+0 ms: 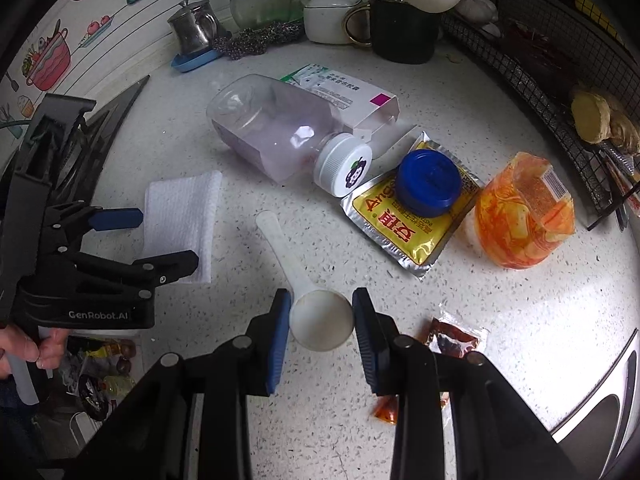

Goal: Collect trash
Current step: 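Grasp the white plastic scoop with the right tool while the left tool grasps the paper towel, then carry the paper towel and scoop in both tools down toward the red bin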

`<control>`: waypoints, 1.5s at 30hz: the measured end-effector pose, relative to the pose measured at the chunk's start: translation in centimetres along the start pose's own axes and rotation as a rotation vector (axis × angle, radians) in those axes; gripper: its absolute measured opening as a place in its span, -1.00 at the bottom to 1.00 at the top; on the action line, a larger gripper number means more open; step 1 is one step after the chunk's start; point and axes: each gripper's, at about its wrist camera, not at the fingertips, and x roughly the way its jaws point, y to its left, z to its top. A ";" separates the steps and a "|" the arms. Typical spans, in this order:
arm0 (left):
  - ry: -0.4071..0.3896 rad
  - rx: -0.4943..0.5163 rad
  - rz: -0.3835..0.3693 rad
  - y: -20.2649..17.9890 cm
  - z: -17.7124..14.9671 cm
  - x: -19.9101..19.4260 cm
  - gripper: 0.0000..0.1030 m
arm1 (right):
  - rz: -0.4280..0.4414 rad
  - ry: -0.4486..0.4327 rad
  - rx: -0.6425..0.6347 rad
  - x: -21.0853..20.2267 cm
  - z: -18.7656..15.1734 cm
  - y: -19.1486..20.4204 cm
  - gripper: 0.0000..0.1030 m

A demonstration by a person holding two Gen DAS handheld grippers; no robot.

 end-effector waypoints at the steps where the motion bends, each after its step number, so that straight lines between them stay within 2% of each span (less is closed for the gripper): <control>1: -0.001 0.006 -0.002 -0.2 0.0 -0.1 0.55 | 0.000 0.001 0.003 0.0 -0.1 0.0 -0.43; 2: -0.004 0.017 -0.008 -0.5 0.0 -0.2 0.47 | 0.001 0.003 0.006 -0.1 -0.4 -0.2 -0.43; 4: -0.002 0.042 -0.018 -1.3 0.2 -0.4 0.17 | 0.007 0.005 0.011 -0.1 -0.5 -0.2 -0.43; 9: -0.002 0.076 -0.037 -2.8 0.5 -0.5 -0.27 | 0.024 0.011 0.028 0.0 -0.9 -0.1 -0.43; 11: -0.002 0.078 -0.055 -3.1 0.5 -0.5 -0.50 | 0.028 0.012 0.035 0.0 -1.0 0.1 -0.43; 12: -0.002 0.081 -0.073 -3.4 0.5 -0.5 -0.68 | 0.030 0.012 0.037 -0.1 -1.1 0.1 -0.43; 15: -0.009 0.081 -0.087 -4.3 0.1 -0.8 -0.86 | 0.026 0.010 0.039 -0.3 -1.3 0.3 -0.43; 20: -0.010 0.088 -0.139 -5.0 -1.8 -2.3 -0.88 | 0.008 0.000 0.036 -1.3 -1.4 0.1 -0.43; 31: -0.071 0.121 -0.163 -5.5 -5.5 -8.8 -0.88 | -0.044 -0.043 0.026 -5.7 -2.9 1.8 -0.43; 38: -0.127 0.130 -0.180 -3.1 -7.8 -12.9 -0.88 | -0.067 -0.070 0.005 -8.6 -4.3 5.2 -0.43; 45: -0.146 0.099 -0.192 0.5 -12.6 -16.6 -0.88 | -0.066 -0.090 -0.013 -10.7 -6.8 9.7 -0.43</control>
